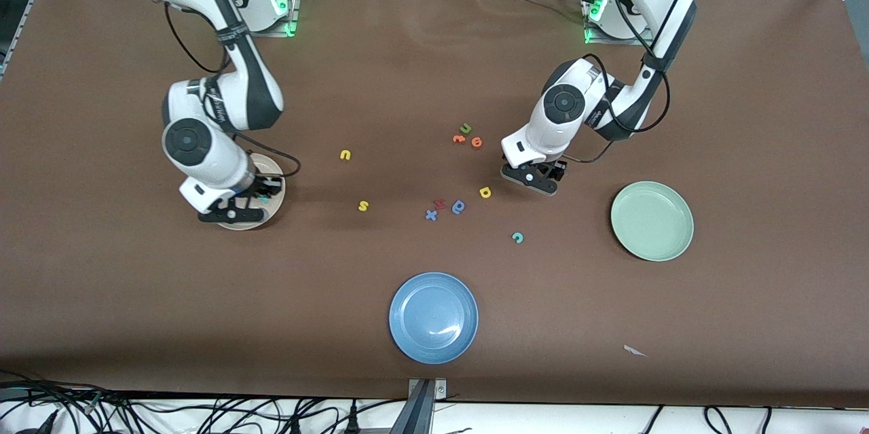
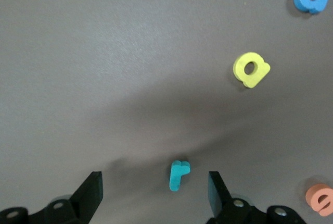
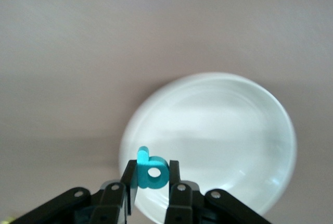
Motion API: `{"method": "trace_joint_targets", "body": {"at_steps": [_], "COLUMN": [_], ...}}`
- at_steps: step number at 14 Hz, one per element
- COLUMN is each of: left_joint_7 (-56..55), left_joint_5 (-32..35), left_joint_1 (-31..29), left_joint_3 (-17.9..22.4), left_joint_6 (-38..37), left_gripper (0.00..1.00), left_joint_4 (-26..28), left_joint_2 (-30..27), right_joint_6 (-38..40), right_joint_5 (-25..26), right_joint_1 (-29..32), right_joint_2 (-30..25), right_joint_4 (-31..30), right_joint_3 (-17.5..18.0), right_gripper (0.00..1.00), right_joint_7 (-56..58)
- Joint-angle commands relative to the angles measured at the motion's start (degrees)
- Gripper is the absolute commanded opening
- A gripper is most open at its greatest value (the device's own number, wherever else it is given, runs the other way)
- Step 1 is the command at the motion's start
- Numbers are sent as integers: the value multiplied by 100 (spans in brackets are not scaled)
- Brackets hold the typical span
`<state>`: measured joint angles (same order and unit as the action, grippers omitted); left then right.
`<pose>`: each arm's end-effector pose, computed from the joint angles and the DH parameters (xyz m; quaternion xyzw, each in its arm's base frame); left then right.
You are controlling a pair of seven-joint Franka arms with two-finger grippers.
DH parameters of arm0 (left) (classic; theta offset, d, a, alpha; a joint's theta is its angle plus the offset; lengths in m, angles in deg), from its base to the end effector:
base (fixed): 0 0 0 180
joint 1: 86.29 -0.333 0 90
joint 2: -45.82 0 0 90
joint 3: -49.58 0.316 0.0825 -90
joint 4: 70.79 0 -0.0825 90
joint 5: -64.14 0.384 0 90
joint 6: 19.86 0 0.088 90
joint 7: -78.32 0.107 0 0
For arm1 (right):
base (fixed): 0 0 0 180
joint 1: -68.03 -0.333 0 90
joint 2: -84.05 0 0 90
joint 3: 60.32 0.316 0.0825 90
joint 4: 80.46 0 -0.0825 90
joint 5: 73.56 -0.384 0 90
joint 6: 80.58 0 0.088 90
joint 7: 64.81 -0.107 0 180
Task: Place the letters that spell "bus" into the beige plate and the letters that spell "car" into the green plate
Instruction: 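Place the b in the beige plate while the left gripper reaches the r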
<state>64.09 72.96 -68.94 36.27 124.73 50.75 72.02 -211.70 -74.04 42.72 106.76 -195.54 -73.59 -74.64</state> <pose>0.4907 -0.2937 0.1947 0.9805 -0.1952 -0.0203 0.0001 0.5792 0.1270 0.2531 0.9975 0.0226 -0.0440 0.0510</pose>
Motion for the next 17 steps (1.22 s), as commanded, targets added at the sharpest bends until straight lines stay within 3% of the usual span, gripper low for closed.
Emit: {"method": "trace_joint_targets", "body": {"at_steps": [1,2,3,4,7,8,10,14,17], "left_joint_7": [-27,-62,-71,-88,-132,-124,-132,-132,-132], "left_joint_5": [156,156,138,138,129,129,129,138,129], "left_joint_1": [23,75,110,111,163,172,181,190,190], "left_joint_3": [-23,-32,-32,-32,-41,-41,-41,-41,-41], "left_joint_6": [79,79,79,79,79,79,79,79,79], "left_gripper": [85,83,83,83,78,72,65,53,45], "left_joint_4": [115,107,89,72,28,28,28,10,-69], "left_joint_2": [-18,17,52,96,175,184,202,255,316], "right_joint_6": [-1113,-1300,-1250,-1232,-611,-190,489,456,97], "right_joint_5": [4,-5,-5,-5,-5,-14,-14,-5,-14], "right_joint_1": [-45,-45,-45,-45,-53,-80,-106,-132,-220], "right_joint_2": [-83,-74,-83,-126,-276,-293,-267,-153,31], "right_joint_4": [-1110,-1217,-1201,-1157,-693,-430,11,39,-110], "right_joint_3": [-113,-123,-123,-131,-97,-53,349,1211,1450], "right_gripper": [11,14,58,97,99,98,95,94,87], "right_joint_7": [200,244,245,193,183,61,-936,-2759,-3286]}}
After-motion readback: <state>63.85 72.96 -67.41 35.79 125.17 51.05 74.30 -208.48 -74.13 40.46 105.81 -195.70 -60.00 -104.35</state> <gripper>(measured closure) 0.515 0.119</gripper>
